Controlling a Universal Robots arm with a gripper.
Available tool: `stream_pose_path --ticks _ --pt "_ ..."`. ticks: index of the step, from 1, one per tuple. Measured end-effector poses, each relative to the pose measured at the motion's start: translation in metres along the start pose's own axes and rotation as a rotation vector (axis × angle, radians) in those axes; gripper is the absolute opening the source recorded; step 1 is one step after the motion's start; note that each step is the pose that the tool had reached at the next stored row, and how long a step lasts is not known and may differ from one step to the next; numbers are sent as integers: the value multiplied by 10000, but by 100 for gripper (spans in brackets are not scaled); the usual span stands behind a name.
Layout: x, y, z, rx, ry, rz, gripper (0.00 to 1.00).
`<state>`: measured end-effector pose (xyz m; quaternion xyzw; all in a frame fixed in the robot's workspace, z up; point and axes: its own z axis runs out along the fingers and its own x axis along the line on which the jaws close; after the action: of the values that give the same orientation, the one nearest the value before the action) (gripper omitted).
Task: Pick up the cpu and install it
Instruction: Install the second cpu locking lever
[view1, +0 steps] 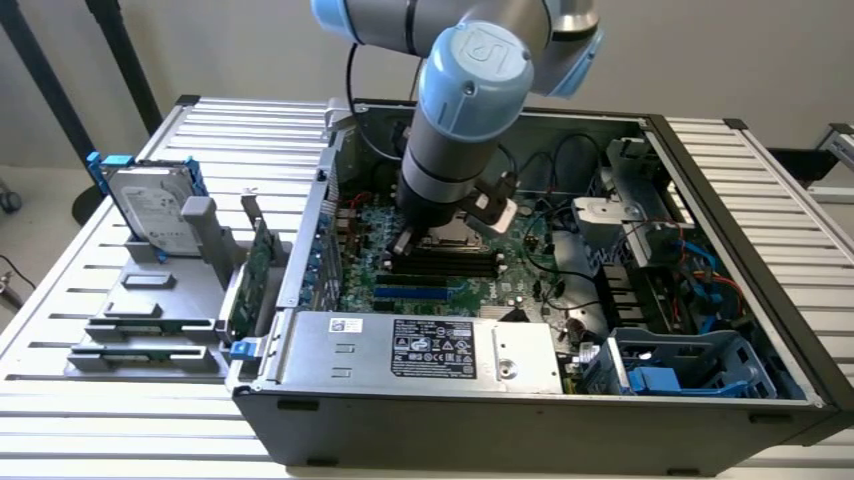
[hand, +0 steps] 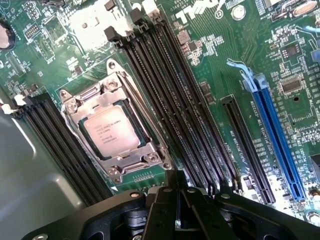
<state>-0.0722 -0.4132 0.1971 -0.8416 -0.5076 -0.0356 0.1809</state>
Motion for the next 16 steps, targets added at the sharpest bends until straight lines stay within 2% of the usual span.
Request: stream_pose_path --ticks 10,16 --pt "40 -105 31 4 -1 2 11" --pt "41 -108 33 5 -1 2 11"
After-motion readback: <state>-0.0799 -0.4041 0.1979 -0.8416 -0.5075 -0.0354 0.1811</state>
